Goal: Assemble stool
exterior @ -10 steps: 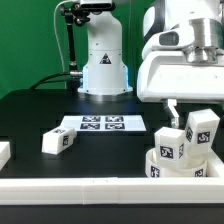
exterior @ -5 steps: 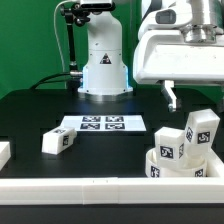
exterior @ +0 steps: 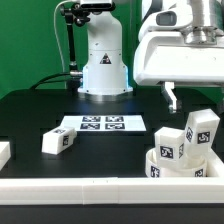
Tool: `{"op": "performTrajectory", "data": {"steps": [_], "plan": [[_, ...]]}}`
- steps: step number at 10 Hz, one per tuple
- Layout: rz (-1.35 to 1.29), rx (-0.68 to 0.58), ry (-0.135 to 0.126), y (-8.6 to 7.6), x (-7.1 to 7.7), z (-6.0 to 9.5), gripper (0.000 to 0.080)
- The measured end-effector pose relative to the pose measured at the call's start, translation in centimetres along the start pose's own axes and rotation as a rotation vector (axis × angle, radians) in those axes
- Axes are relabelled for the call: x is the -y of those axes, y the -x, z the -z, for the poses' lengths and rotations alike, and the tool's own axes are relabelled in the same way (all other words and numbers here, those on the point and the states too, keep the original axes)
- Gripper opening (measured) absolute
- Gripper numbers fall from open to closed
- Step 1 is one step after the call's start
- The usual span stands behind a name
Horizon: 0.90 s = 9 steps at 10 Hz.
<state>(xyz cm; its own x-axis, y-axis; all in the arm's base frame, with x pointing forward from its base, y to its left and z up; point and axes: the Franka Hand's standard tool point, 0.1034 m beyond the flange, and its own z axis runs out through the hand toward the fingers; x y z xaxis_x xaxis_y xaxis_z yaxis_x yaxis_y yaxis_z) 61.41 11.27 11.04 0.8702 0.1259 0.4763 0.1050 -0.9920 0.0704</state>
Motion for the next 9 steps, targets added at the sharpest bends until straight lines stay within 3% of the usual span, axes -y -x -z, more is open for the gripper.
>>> {"op": "performTrajectory", "data": {"steps": [5,6,8,9], "plan": [[0.0,0.034,-0.013,0.2,0.5,0.3,0.0649],[-0.002,0.122,-0.016,0.8,0.7,0.1,0.0649],[-0.005,0.226,-0.022,0.4,0.9,0.2,0.0649],[-0.016,0.32,-0.023,1.2,1.4,0.4,0.0649]]}}
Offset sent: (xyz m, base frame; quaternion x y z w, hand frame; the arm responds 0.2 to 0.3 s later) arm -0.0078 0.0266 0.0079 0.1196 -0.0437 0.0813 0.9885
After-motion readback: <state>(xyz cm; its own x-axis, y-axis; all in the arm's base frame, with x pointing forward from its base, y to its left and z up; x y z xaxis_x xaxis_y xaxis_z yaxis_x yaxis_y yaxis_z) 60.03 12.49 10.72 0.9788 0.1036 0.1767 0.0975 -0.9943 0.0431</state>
